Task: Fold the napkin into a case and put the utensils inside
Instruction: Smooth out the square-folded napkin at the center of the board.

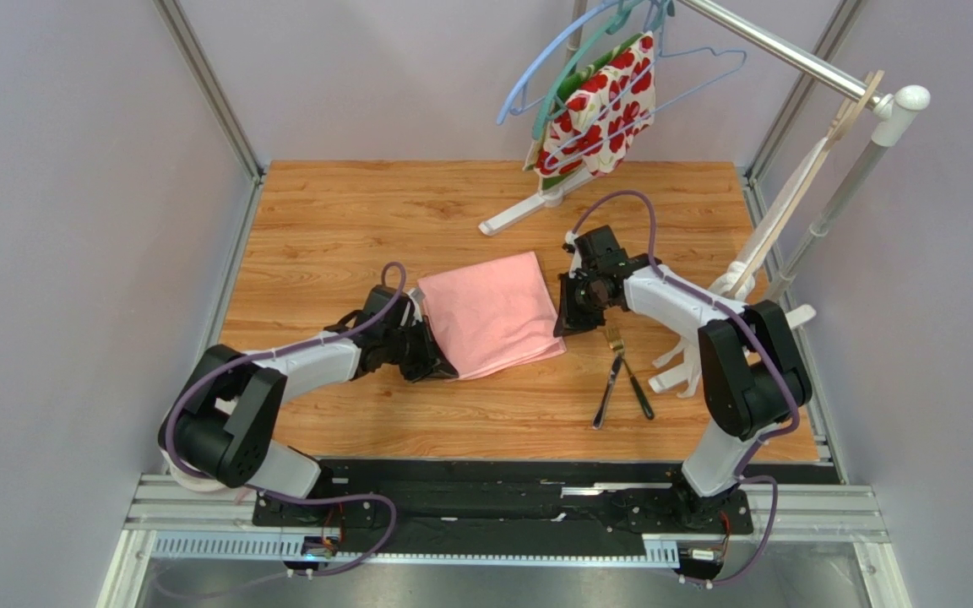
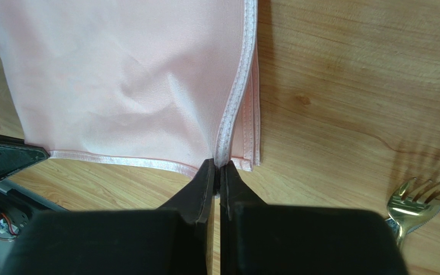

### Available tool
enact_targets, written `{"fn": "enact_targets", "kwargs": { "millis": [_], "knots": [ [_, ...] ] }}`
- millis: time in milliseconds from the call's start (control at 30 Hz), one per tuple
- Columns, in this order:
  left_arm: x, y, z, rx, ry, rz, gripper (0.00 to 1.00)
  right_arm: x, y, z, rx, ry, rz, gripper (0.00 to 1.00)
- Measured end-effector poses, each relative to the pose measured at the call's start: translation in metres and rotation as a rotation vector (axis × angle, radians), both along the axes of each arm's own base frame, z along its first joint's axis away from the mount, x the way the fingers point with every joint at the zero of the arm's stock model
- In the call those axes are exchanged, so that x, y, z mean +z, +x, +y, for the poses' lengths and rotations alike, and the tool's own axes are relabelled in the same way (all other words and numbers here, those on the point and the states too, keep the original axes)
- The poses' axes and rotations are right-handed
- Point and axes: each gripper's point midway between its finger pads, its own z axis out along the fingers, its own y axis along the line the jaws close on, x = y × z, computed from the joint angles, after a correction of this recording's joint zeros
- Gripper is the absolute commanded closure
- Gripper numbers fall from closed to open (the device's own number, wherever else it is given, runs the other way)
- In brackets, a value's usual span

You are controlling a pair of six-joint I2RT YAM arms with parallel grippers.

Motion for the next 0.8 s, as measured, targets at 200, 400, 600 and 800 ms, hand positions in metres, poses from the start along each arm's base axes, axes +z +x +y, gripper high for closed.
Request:
{"fn": "enact_targets", "kwargs": {
  "millis": [200,400,600,800],
  "knots": [
    [-0.003,0.000,0.008,0.004,0.042,-0.026,0.34,-0.014,-0.006,-0.002,-0.003,-0.013,0.035,0.61],
    [0.045,-0.004,0.019,0.002,0.041,-0.168,0.13,-0.008,-0.009,-0.012,0.000,-0.057,0.015,0.36],
    [0.089,0.023,0.030,0.030,0.022,-0.281,0.26,0.007,-0.005,-0.013,0.001,-0.054,-0.031,0.34],
    [0.046,0.034,0.028,-0.037,0.013,-0.110,0.19,0.012,0.001,-0.008,0.007,-0.041,-0.039,0.34]
  ]
}}
